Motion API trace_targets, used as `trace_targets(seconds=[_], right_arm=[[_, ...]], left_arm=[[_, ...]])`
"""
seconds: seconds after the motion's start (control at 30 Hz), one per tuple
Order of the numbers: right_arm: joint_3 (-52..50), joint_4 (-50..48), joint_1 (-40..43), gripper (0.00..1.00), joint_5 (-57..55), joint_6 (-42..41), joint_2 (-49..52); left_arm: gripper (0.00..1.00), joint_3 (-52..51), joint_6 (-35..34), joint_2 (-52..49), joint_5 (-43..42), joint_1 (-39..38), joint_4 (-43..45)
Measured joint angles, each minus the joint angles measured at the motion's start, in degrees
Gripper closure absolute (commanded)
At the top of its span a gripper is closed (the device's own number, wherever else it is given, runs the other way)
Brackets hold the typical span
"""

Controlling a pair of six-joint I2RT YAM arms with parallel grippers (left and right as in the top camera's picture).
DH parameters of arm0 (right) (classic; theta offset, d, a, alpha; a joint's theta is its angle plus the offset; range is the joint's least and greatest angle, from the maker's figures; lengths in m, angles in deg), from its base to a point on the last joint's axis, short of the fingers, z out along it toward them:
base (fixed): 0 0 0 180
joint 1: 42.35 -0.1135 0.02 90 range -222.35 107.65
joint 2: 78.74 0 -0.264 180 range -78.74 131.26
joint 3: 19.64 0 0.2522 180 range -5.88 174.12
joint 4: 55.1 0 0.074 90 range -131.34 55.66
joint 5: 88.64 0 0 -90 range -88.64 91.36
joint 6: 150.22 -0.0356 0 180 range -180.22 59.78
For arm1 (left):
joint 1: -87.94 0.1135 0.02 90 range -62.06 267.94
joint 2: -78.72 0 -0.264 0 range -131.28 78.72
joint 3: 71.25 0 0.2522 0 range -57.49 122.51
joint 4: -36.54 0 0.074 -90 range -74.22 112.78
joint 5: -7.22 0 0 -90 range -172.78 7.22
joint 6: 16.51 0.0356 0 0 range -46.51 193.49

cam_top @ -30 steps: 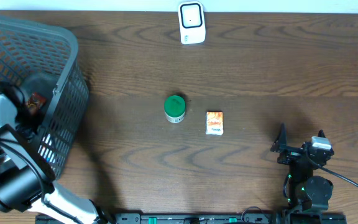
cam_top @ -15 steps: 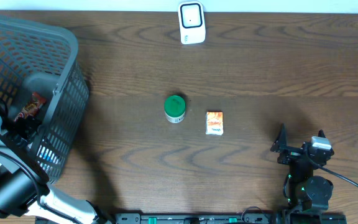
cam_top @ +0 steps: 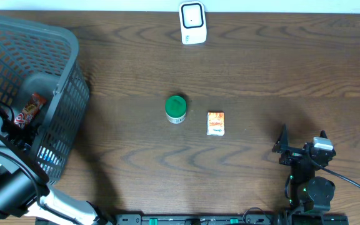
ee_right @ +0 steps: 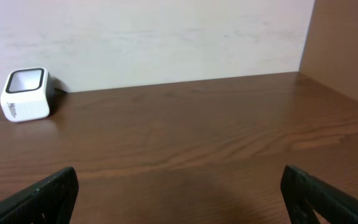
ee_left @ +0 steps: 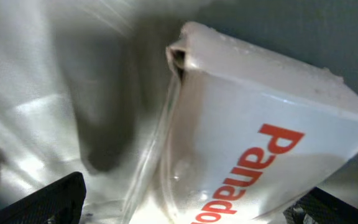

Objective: Scan the item barcode

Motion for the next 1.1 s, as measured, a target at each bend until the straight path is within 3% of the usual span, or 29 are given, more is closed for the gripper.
trace_targets(seconds=[0.2, 0.33, 0.43, 0.63, 0.8, 0.93, 1.1], right_arm=[[0.00, 0.00, -0.02, 0.01, 0.00, 0.00, 0.00], [0.00, 0.00, -0.02, 0.01, 0.00, 0.00, 0.00], [0.00, 0.00, -0.02, 0.01, 0.00, 0.00, 0.00], [0.00, 0.00, 0.00, 0.01, 0.00, 0.00, 0.00], [0.00, 0.00, -0.02, 0.01, 0.00, 0.00, 0.00], [0.00, 0.00, -0.02, 0.01, 0.00, 0.00, 0.00], [0.00, 0.00, -0.02, 0.01, 0.00, 0.00, 0.00]], left_arm=[[0.03, -4.70, 1.03, 3.19, -1.66, 0.26, 5.31], [0.32, -5.44, 1.33, 3.72, -1.44, 0.26, 6.32], [0.45, -5.44, 1.88, 3.72, -1.38, 0.26, 6.58], [0.46, -4.76, 2.45, 3.50, -1.42, 0.26, 6.14], [0.46, 0.63, 2.54, 0.04, -1.46, 0.26, -0.13], [0.46, 11.30, 2.54, -2.54, -1.51, 0.20, -8.98], [0.46, 31.85, 2.80, -2.60, -2.12, 0.22, -17.59]])
